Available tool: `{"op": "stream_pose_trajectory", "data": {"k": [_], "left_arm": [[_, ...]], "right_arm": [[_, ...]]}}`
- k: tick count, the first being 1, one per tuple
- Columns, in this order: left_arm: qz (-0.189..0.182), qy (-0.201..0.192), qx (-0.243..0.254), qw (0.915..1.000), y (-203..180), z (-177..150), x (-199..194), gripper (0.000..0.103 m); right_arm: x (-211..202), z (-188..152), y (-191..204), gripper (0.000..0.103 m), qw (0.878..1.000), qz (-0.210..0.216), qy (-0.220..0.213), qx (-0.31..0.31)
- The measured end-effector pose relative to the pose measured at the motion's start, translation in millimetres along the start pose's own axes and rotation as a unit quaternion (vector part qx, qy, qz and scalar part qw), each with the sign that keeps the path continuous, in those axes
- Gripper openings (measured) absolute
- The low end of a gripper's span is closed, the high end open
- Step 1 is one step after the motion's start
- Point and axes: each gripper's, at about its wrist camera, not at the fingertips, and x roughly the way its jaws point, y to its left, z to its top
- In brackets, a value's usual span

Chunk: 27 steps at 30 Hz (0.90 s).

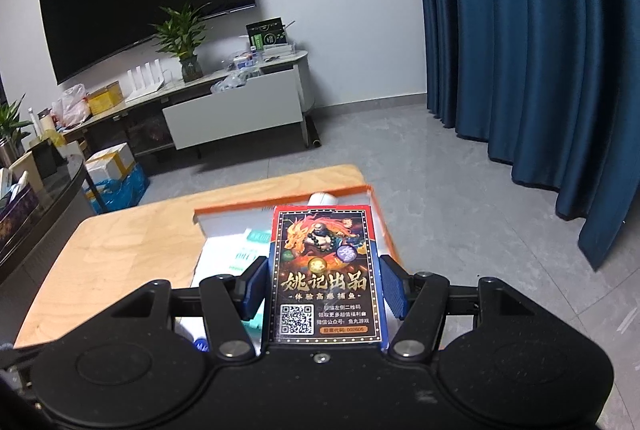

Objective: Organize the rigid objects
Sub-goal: 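Open both grippers to drop the charger and card deck into the box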

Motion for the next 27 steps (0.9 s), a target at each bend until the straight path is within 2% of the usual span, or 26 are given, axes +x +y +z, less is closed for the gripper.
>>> {"op": "stream_pose_trajectory", "data": {"k": [15, 18, 23, 27], "left_arm": [[-0.026, 0.019, 0.006, 0.9995, -7.5, -8.1, 3.7, 0.043], [-0.033, 0.027, 0.006, 0.9991, -13.0, -11.6, 6.3, 0.043], [-0.044, 0.038, 0.016, 0.9982, -20.2, -18.3, 12.2, 0.043], [-0.054, 0.046, 0.015, 0.9974, -20.4, -24.0, 17.2, 0.043]], "right_arm": [[40.7, 14.5, -9.3, 0.071, 1.000, -0.004, 0.020, 0.023], [52.7, 13.5, -9.2, 0.077, 0.999, 0.011, 0.049, 0.014], [44.9, 6.0, -6.7, 0.080, 0.999, 0.002, 0.046, 0.007], [24.7, 3.3, -13.8, 0.083, 0.999, 0.003, 0.025, 0.022]]}}
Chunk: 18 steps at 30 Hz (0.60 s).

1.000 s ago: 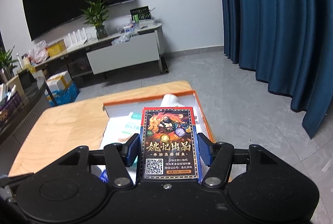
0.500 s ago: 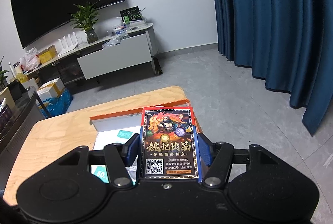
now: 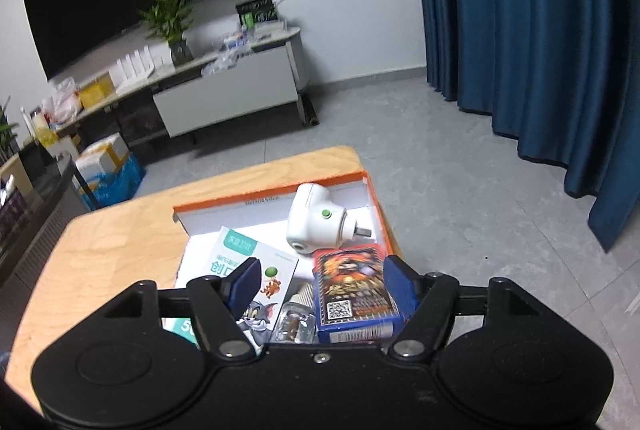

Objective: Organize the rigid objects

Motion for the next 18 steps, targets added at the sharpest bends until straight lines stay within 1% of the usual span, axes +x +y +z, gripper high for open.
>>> {"op": "stream_pose_trajectory", "data": {"k": [4, 6, 9, 11, 12, 13, 14, 15, 18], "left_arm": [[0.001, 0.006, 0.004, 1.0000, -3.0, -3.5, 3.1, 0.041], [0.007, 0.006, 0.009, 0.9999, -5.8, -3.3, 2.3, 0.051], [0.015, -0.001, 0.010, 0.9998, -6.8, -2.5, -4.8, 0.056], [0.033, -0.004, 0.008, 0.9994, -7.4, -1.3, -12.0, 0.075], [0.043, -0.010, 0.008, 0.9990, -7.1, -0.4, -16.8, 0.080], [0.050, -0.014, 0.008, 0.9986, -7.1, 1.3, -21.5, 0.087], [0.059, -0.017, 0.008, 0.9981, -7.2, 2.7, -26.1, 0.097], [0.069, -0.018, 0.009, 0.9974, -8.0, 4.2, -30.5, 0.102], [0.093, -0.026, 0.015, 0.9952, -12.4, 5.6, -45.2, 0.103]], "right_arm": [[-26.1, -3.3, -1.4, 0.085, 1.000, -0.005, -0.028, -0.008], [-39.0, -5.3, 0.1, 0.086, 0.999, -0.007, -0.041, -0.014], [-55.6, -9.4, 3.9, 0.088, 0.998, -0.006, -0.053, -0.025], [-64.2, -11.1, 6.0, 0.089, 0.998, -0.010, -0.059, -0.034], [-69.3, -13.6, 7.8, 0.089, 0.997, -0.016, -0.062, -0.040], [-73.1, -14.4, 8.8, 0.089, 0.997, -0.020, -0.062, -0.045], [-77.1, -16.7, 9.9, 0.089, 0.997, -0.021, -0.062, -0.050], [-81.1, -19.0, 10.4, 0.090, 0.997, -0.021, -0.061, -0.052], [-92.6, -27.4, 10.7, 0.090, 0.996, -0.025, -0.057, -0.061]]}}
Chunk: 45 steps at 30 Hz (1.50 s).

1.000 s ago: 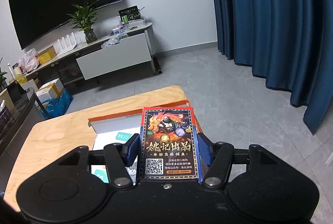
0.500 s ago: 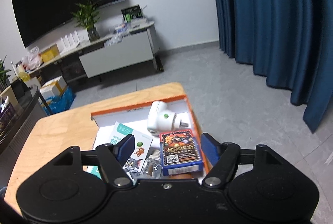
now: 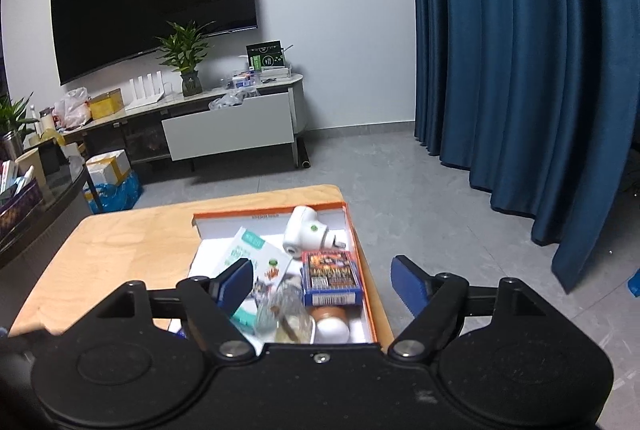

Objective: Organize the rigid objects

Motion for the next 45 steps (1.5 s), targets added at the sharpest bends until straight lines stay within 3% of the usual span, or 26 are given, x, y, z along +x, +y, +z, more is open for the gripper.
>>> {"op": "stream_pose_trajectory", "data": {"k": [4, 12, 25, 45], "left_arm": [[0.026, 0.009, -0.004, 0.9996, -0.9, -5.2, -14.3, 0.103], [0.070, 0.048, -0.008, 0.9963, -4.6, -30.6, -24.3, 0.103], [0.088, 0.053, -0.037, 0.9941, 6.9, -36.4, -29.0, 0.103], [0.107, 0.063, -0.047, 0.9911, 14.8, -40.0, -24.1, 0.103]], "right_arm": [[-17.2, -10.9, 0.5, 0.099, 1.000, -0.003, 0.001, -0.008], [-36.2, -43.5, -0.9, 0.100, 1.000, -0.009, 0.026, -0.009], [-40.2, -64.1, 0.2, 0.100, 0.999, -0.001, 0.053, -0.013], [-30.6, -66.7, 11.4, 0.100, 0.996, 0.003, 0.077, -0.034]]}}
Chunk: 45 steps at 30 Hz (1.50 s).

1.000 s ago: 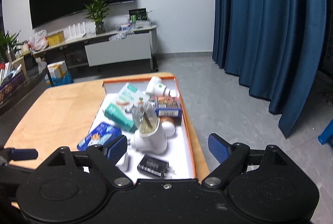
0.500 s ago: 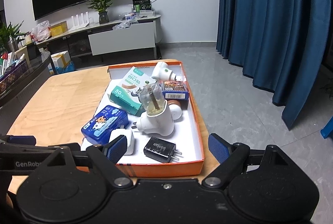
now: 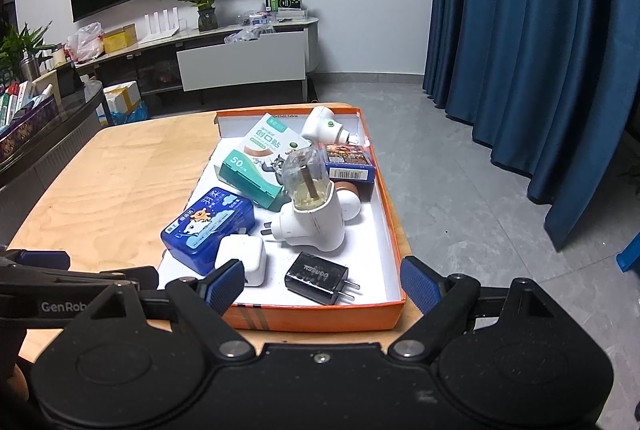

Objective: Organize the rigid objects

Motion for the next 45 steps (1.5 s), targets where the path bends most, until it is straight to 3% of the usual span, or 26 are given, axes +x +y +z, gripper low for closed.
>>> {"op": "stream_pose_trajectory", "data": {"k": [20, 45], "left_arm": [[0.016, 0.005, 0.010, 0.9998, -0.9, 0.5, 1.7, 0.103], [0.010, 0.004, 0.008, 0.9999, -0.9, 1.9, -0.2, 0.103]], "right_arm": [[4.7, -0.5, 1.3, 0.100, 1.000, 0.002, 0.007, -0.004], [4.3, -0.5, 2.6, 0.100, 1.000, 0.003, 0.007, -0.004]]}}
